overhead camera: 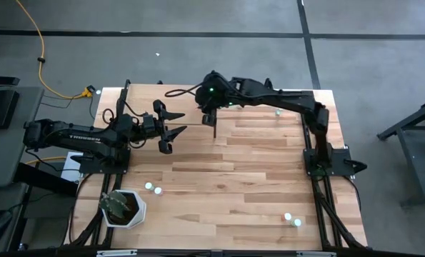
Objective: Pick and place medicine bottles onto shelf by color
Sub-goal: Put the top orange pill bottle on the shelf
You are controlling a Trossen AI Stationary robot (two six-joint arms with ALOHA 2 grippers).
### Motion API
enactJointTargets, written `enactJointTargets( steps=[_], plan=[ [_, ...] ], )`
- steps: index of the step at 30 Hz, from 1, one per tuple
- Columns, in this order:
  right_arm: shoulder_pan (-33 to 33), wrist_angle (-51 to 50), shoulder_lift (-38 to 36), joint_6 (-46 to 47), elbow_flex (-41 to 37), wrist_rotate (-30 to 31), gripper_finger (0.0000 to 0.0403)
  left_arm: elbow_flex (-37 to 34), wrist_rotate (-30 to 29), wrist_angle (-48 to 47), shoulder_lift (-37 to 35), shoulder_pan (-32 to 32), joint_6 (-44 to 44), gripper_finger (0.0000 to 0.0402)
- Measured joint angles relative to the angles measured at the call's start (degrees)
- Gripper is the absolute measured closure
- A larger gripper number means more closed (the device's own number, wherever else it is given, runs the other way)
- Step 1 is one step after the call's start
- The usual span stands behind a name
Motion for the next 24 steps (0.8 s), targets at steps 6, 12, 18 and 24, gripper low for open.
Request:
enactJointTargets(
  steps=[6, 12, 18, 24],
  plan=[
    [-0.72, -0.56, 2.05, -0.58, 0.18, 2.24, 0.0295, 0.00, 0.00, 0.00, 0.00, 0.01, 0.05, 0.0202],
    [-1.60, 0.29, 2.65, 0.35, 0.09, 2.37, 0.0295, 0.00, -0.02, 0.00, 0.00, 0.00, 0.46, 0.0202],
    [-2.61, 0.46, 3.55, 1.45, 0.09, 2.35, 0.0295, 0.00, -0.01, 0.01, 0.00, 0.01, 0.46, 0.0202],
    [-3.30, 0.66, 4.57, 1.64, 0.02, 2.36, 0.0295, 0.00, 0.00, 0.04, 0.00, 0.00, 0.46, 0.0202]
  ],
)
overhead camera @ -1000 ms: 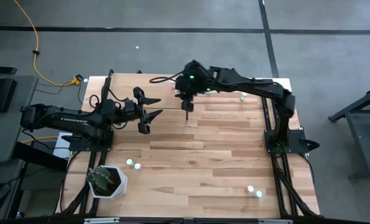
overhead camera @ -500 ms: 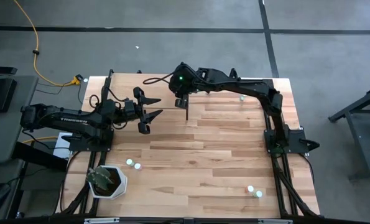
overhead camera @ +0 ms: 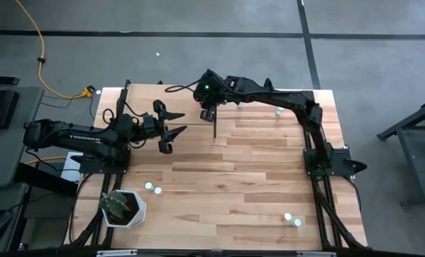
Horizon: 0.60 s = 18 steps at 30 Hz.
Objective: Pick and place medicine bottles onto shelf by color
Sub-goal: Put the top orange pill bottle on the shelf
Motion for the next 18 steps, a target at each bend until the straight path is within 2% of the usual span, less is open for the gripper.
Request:
enactJointTargets(
  steps=[18],
  plan=[
    [-0.07, -0.45, 0.20, -0.02, 0.00, -0.04, 0.0294, -0.01, 0.00, 0.02, 0.00, 0.01, 0.00, 0.0202]
  ],
)
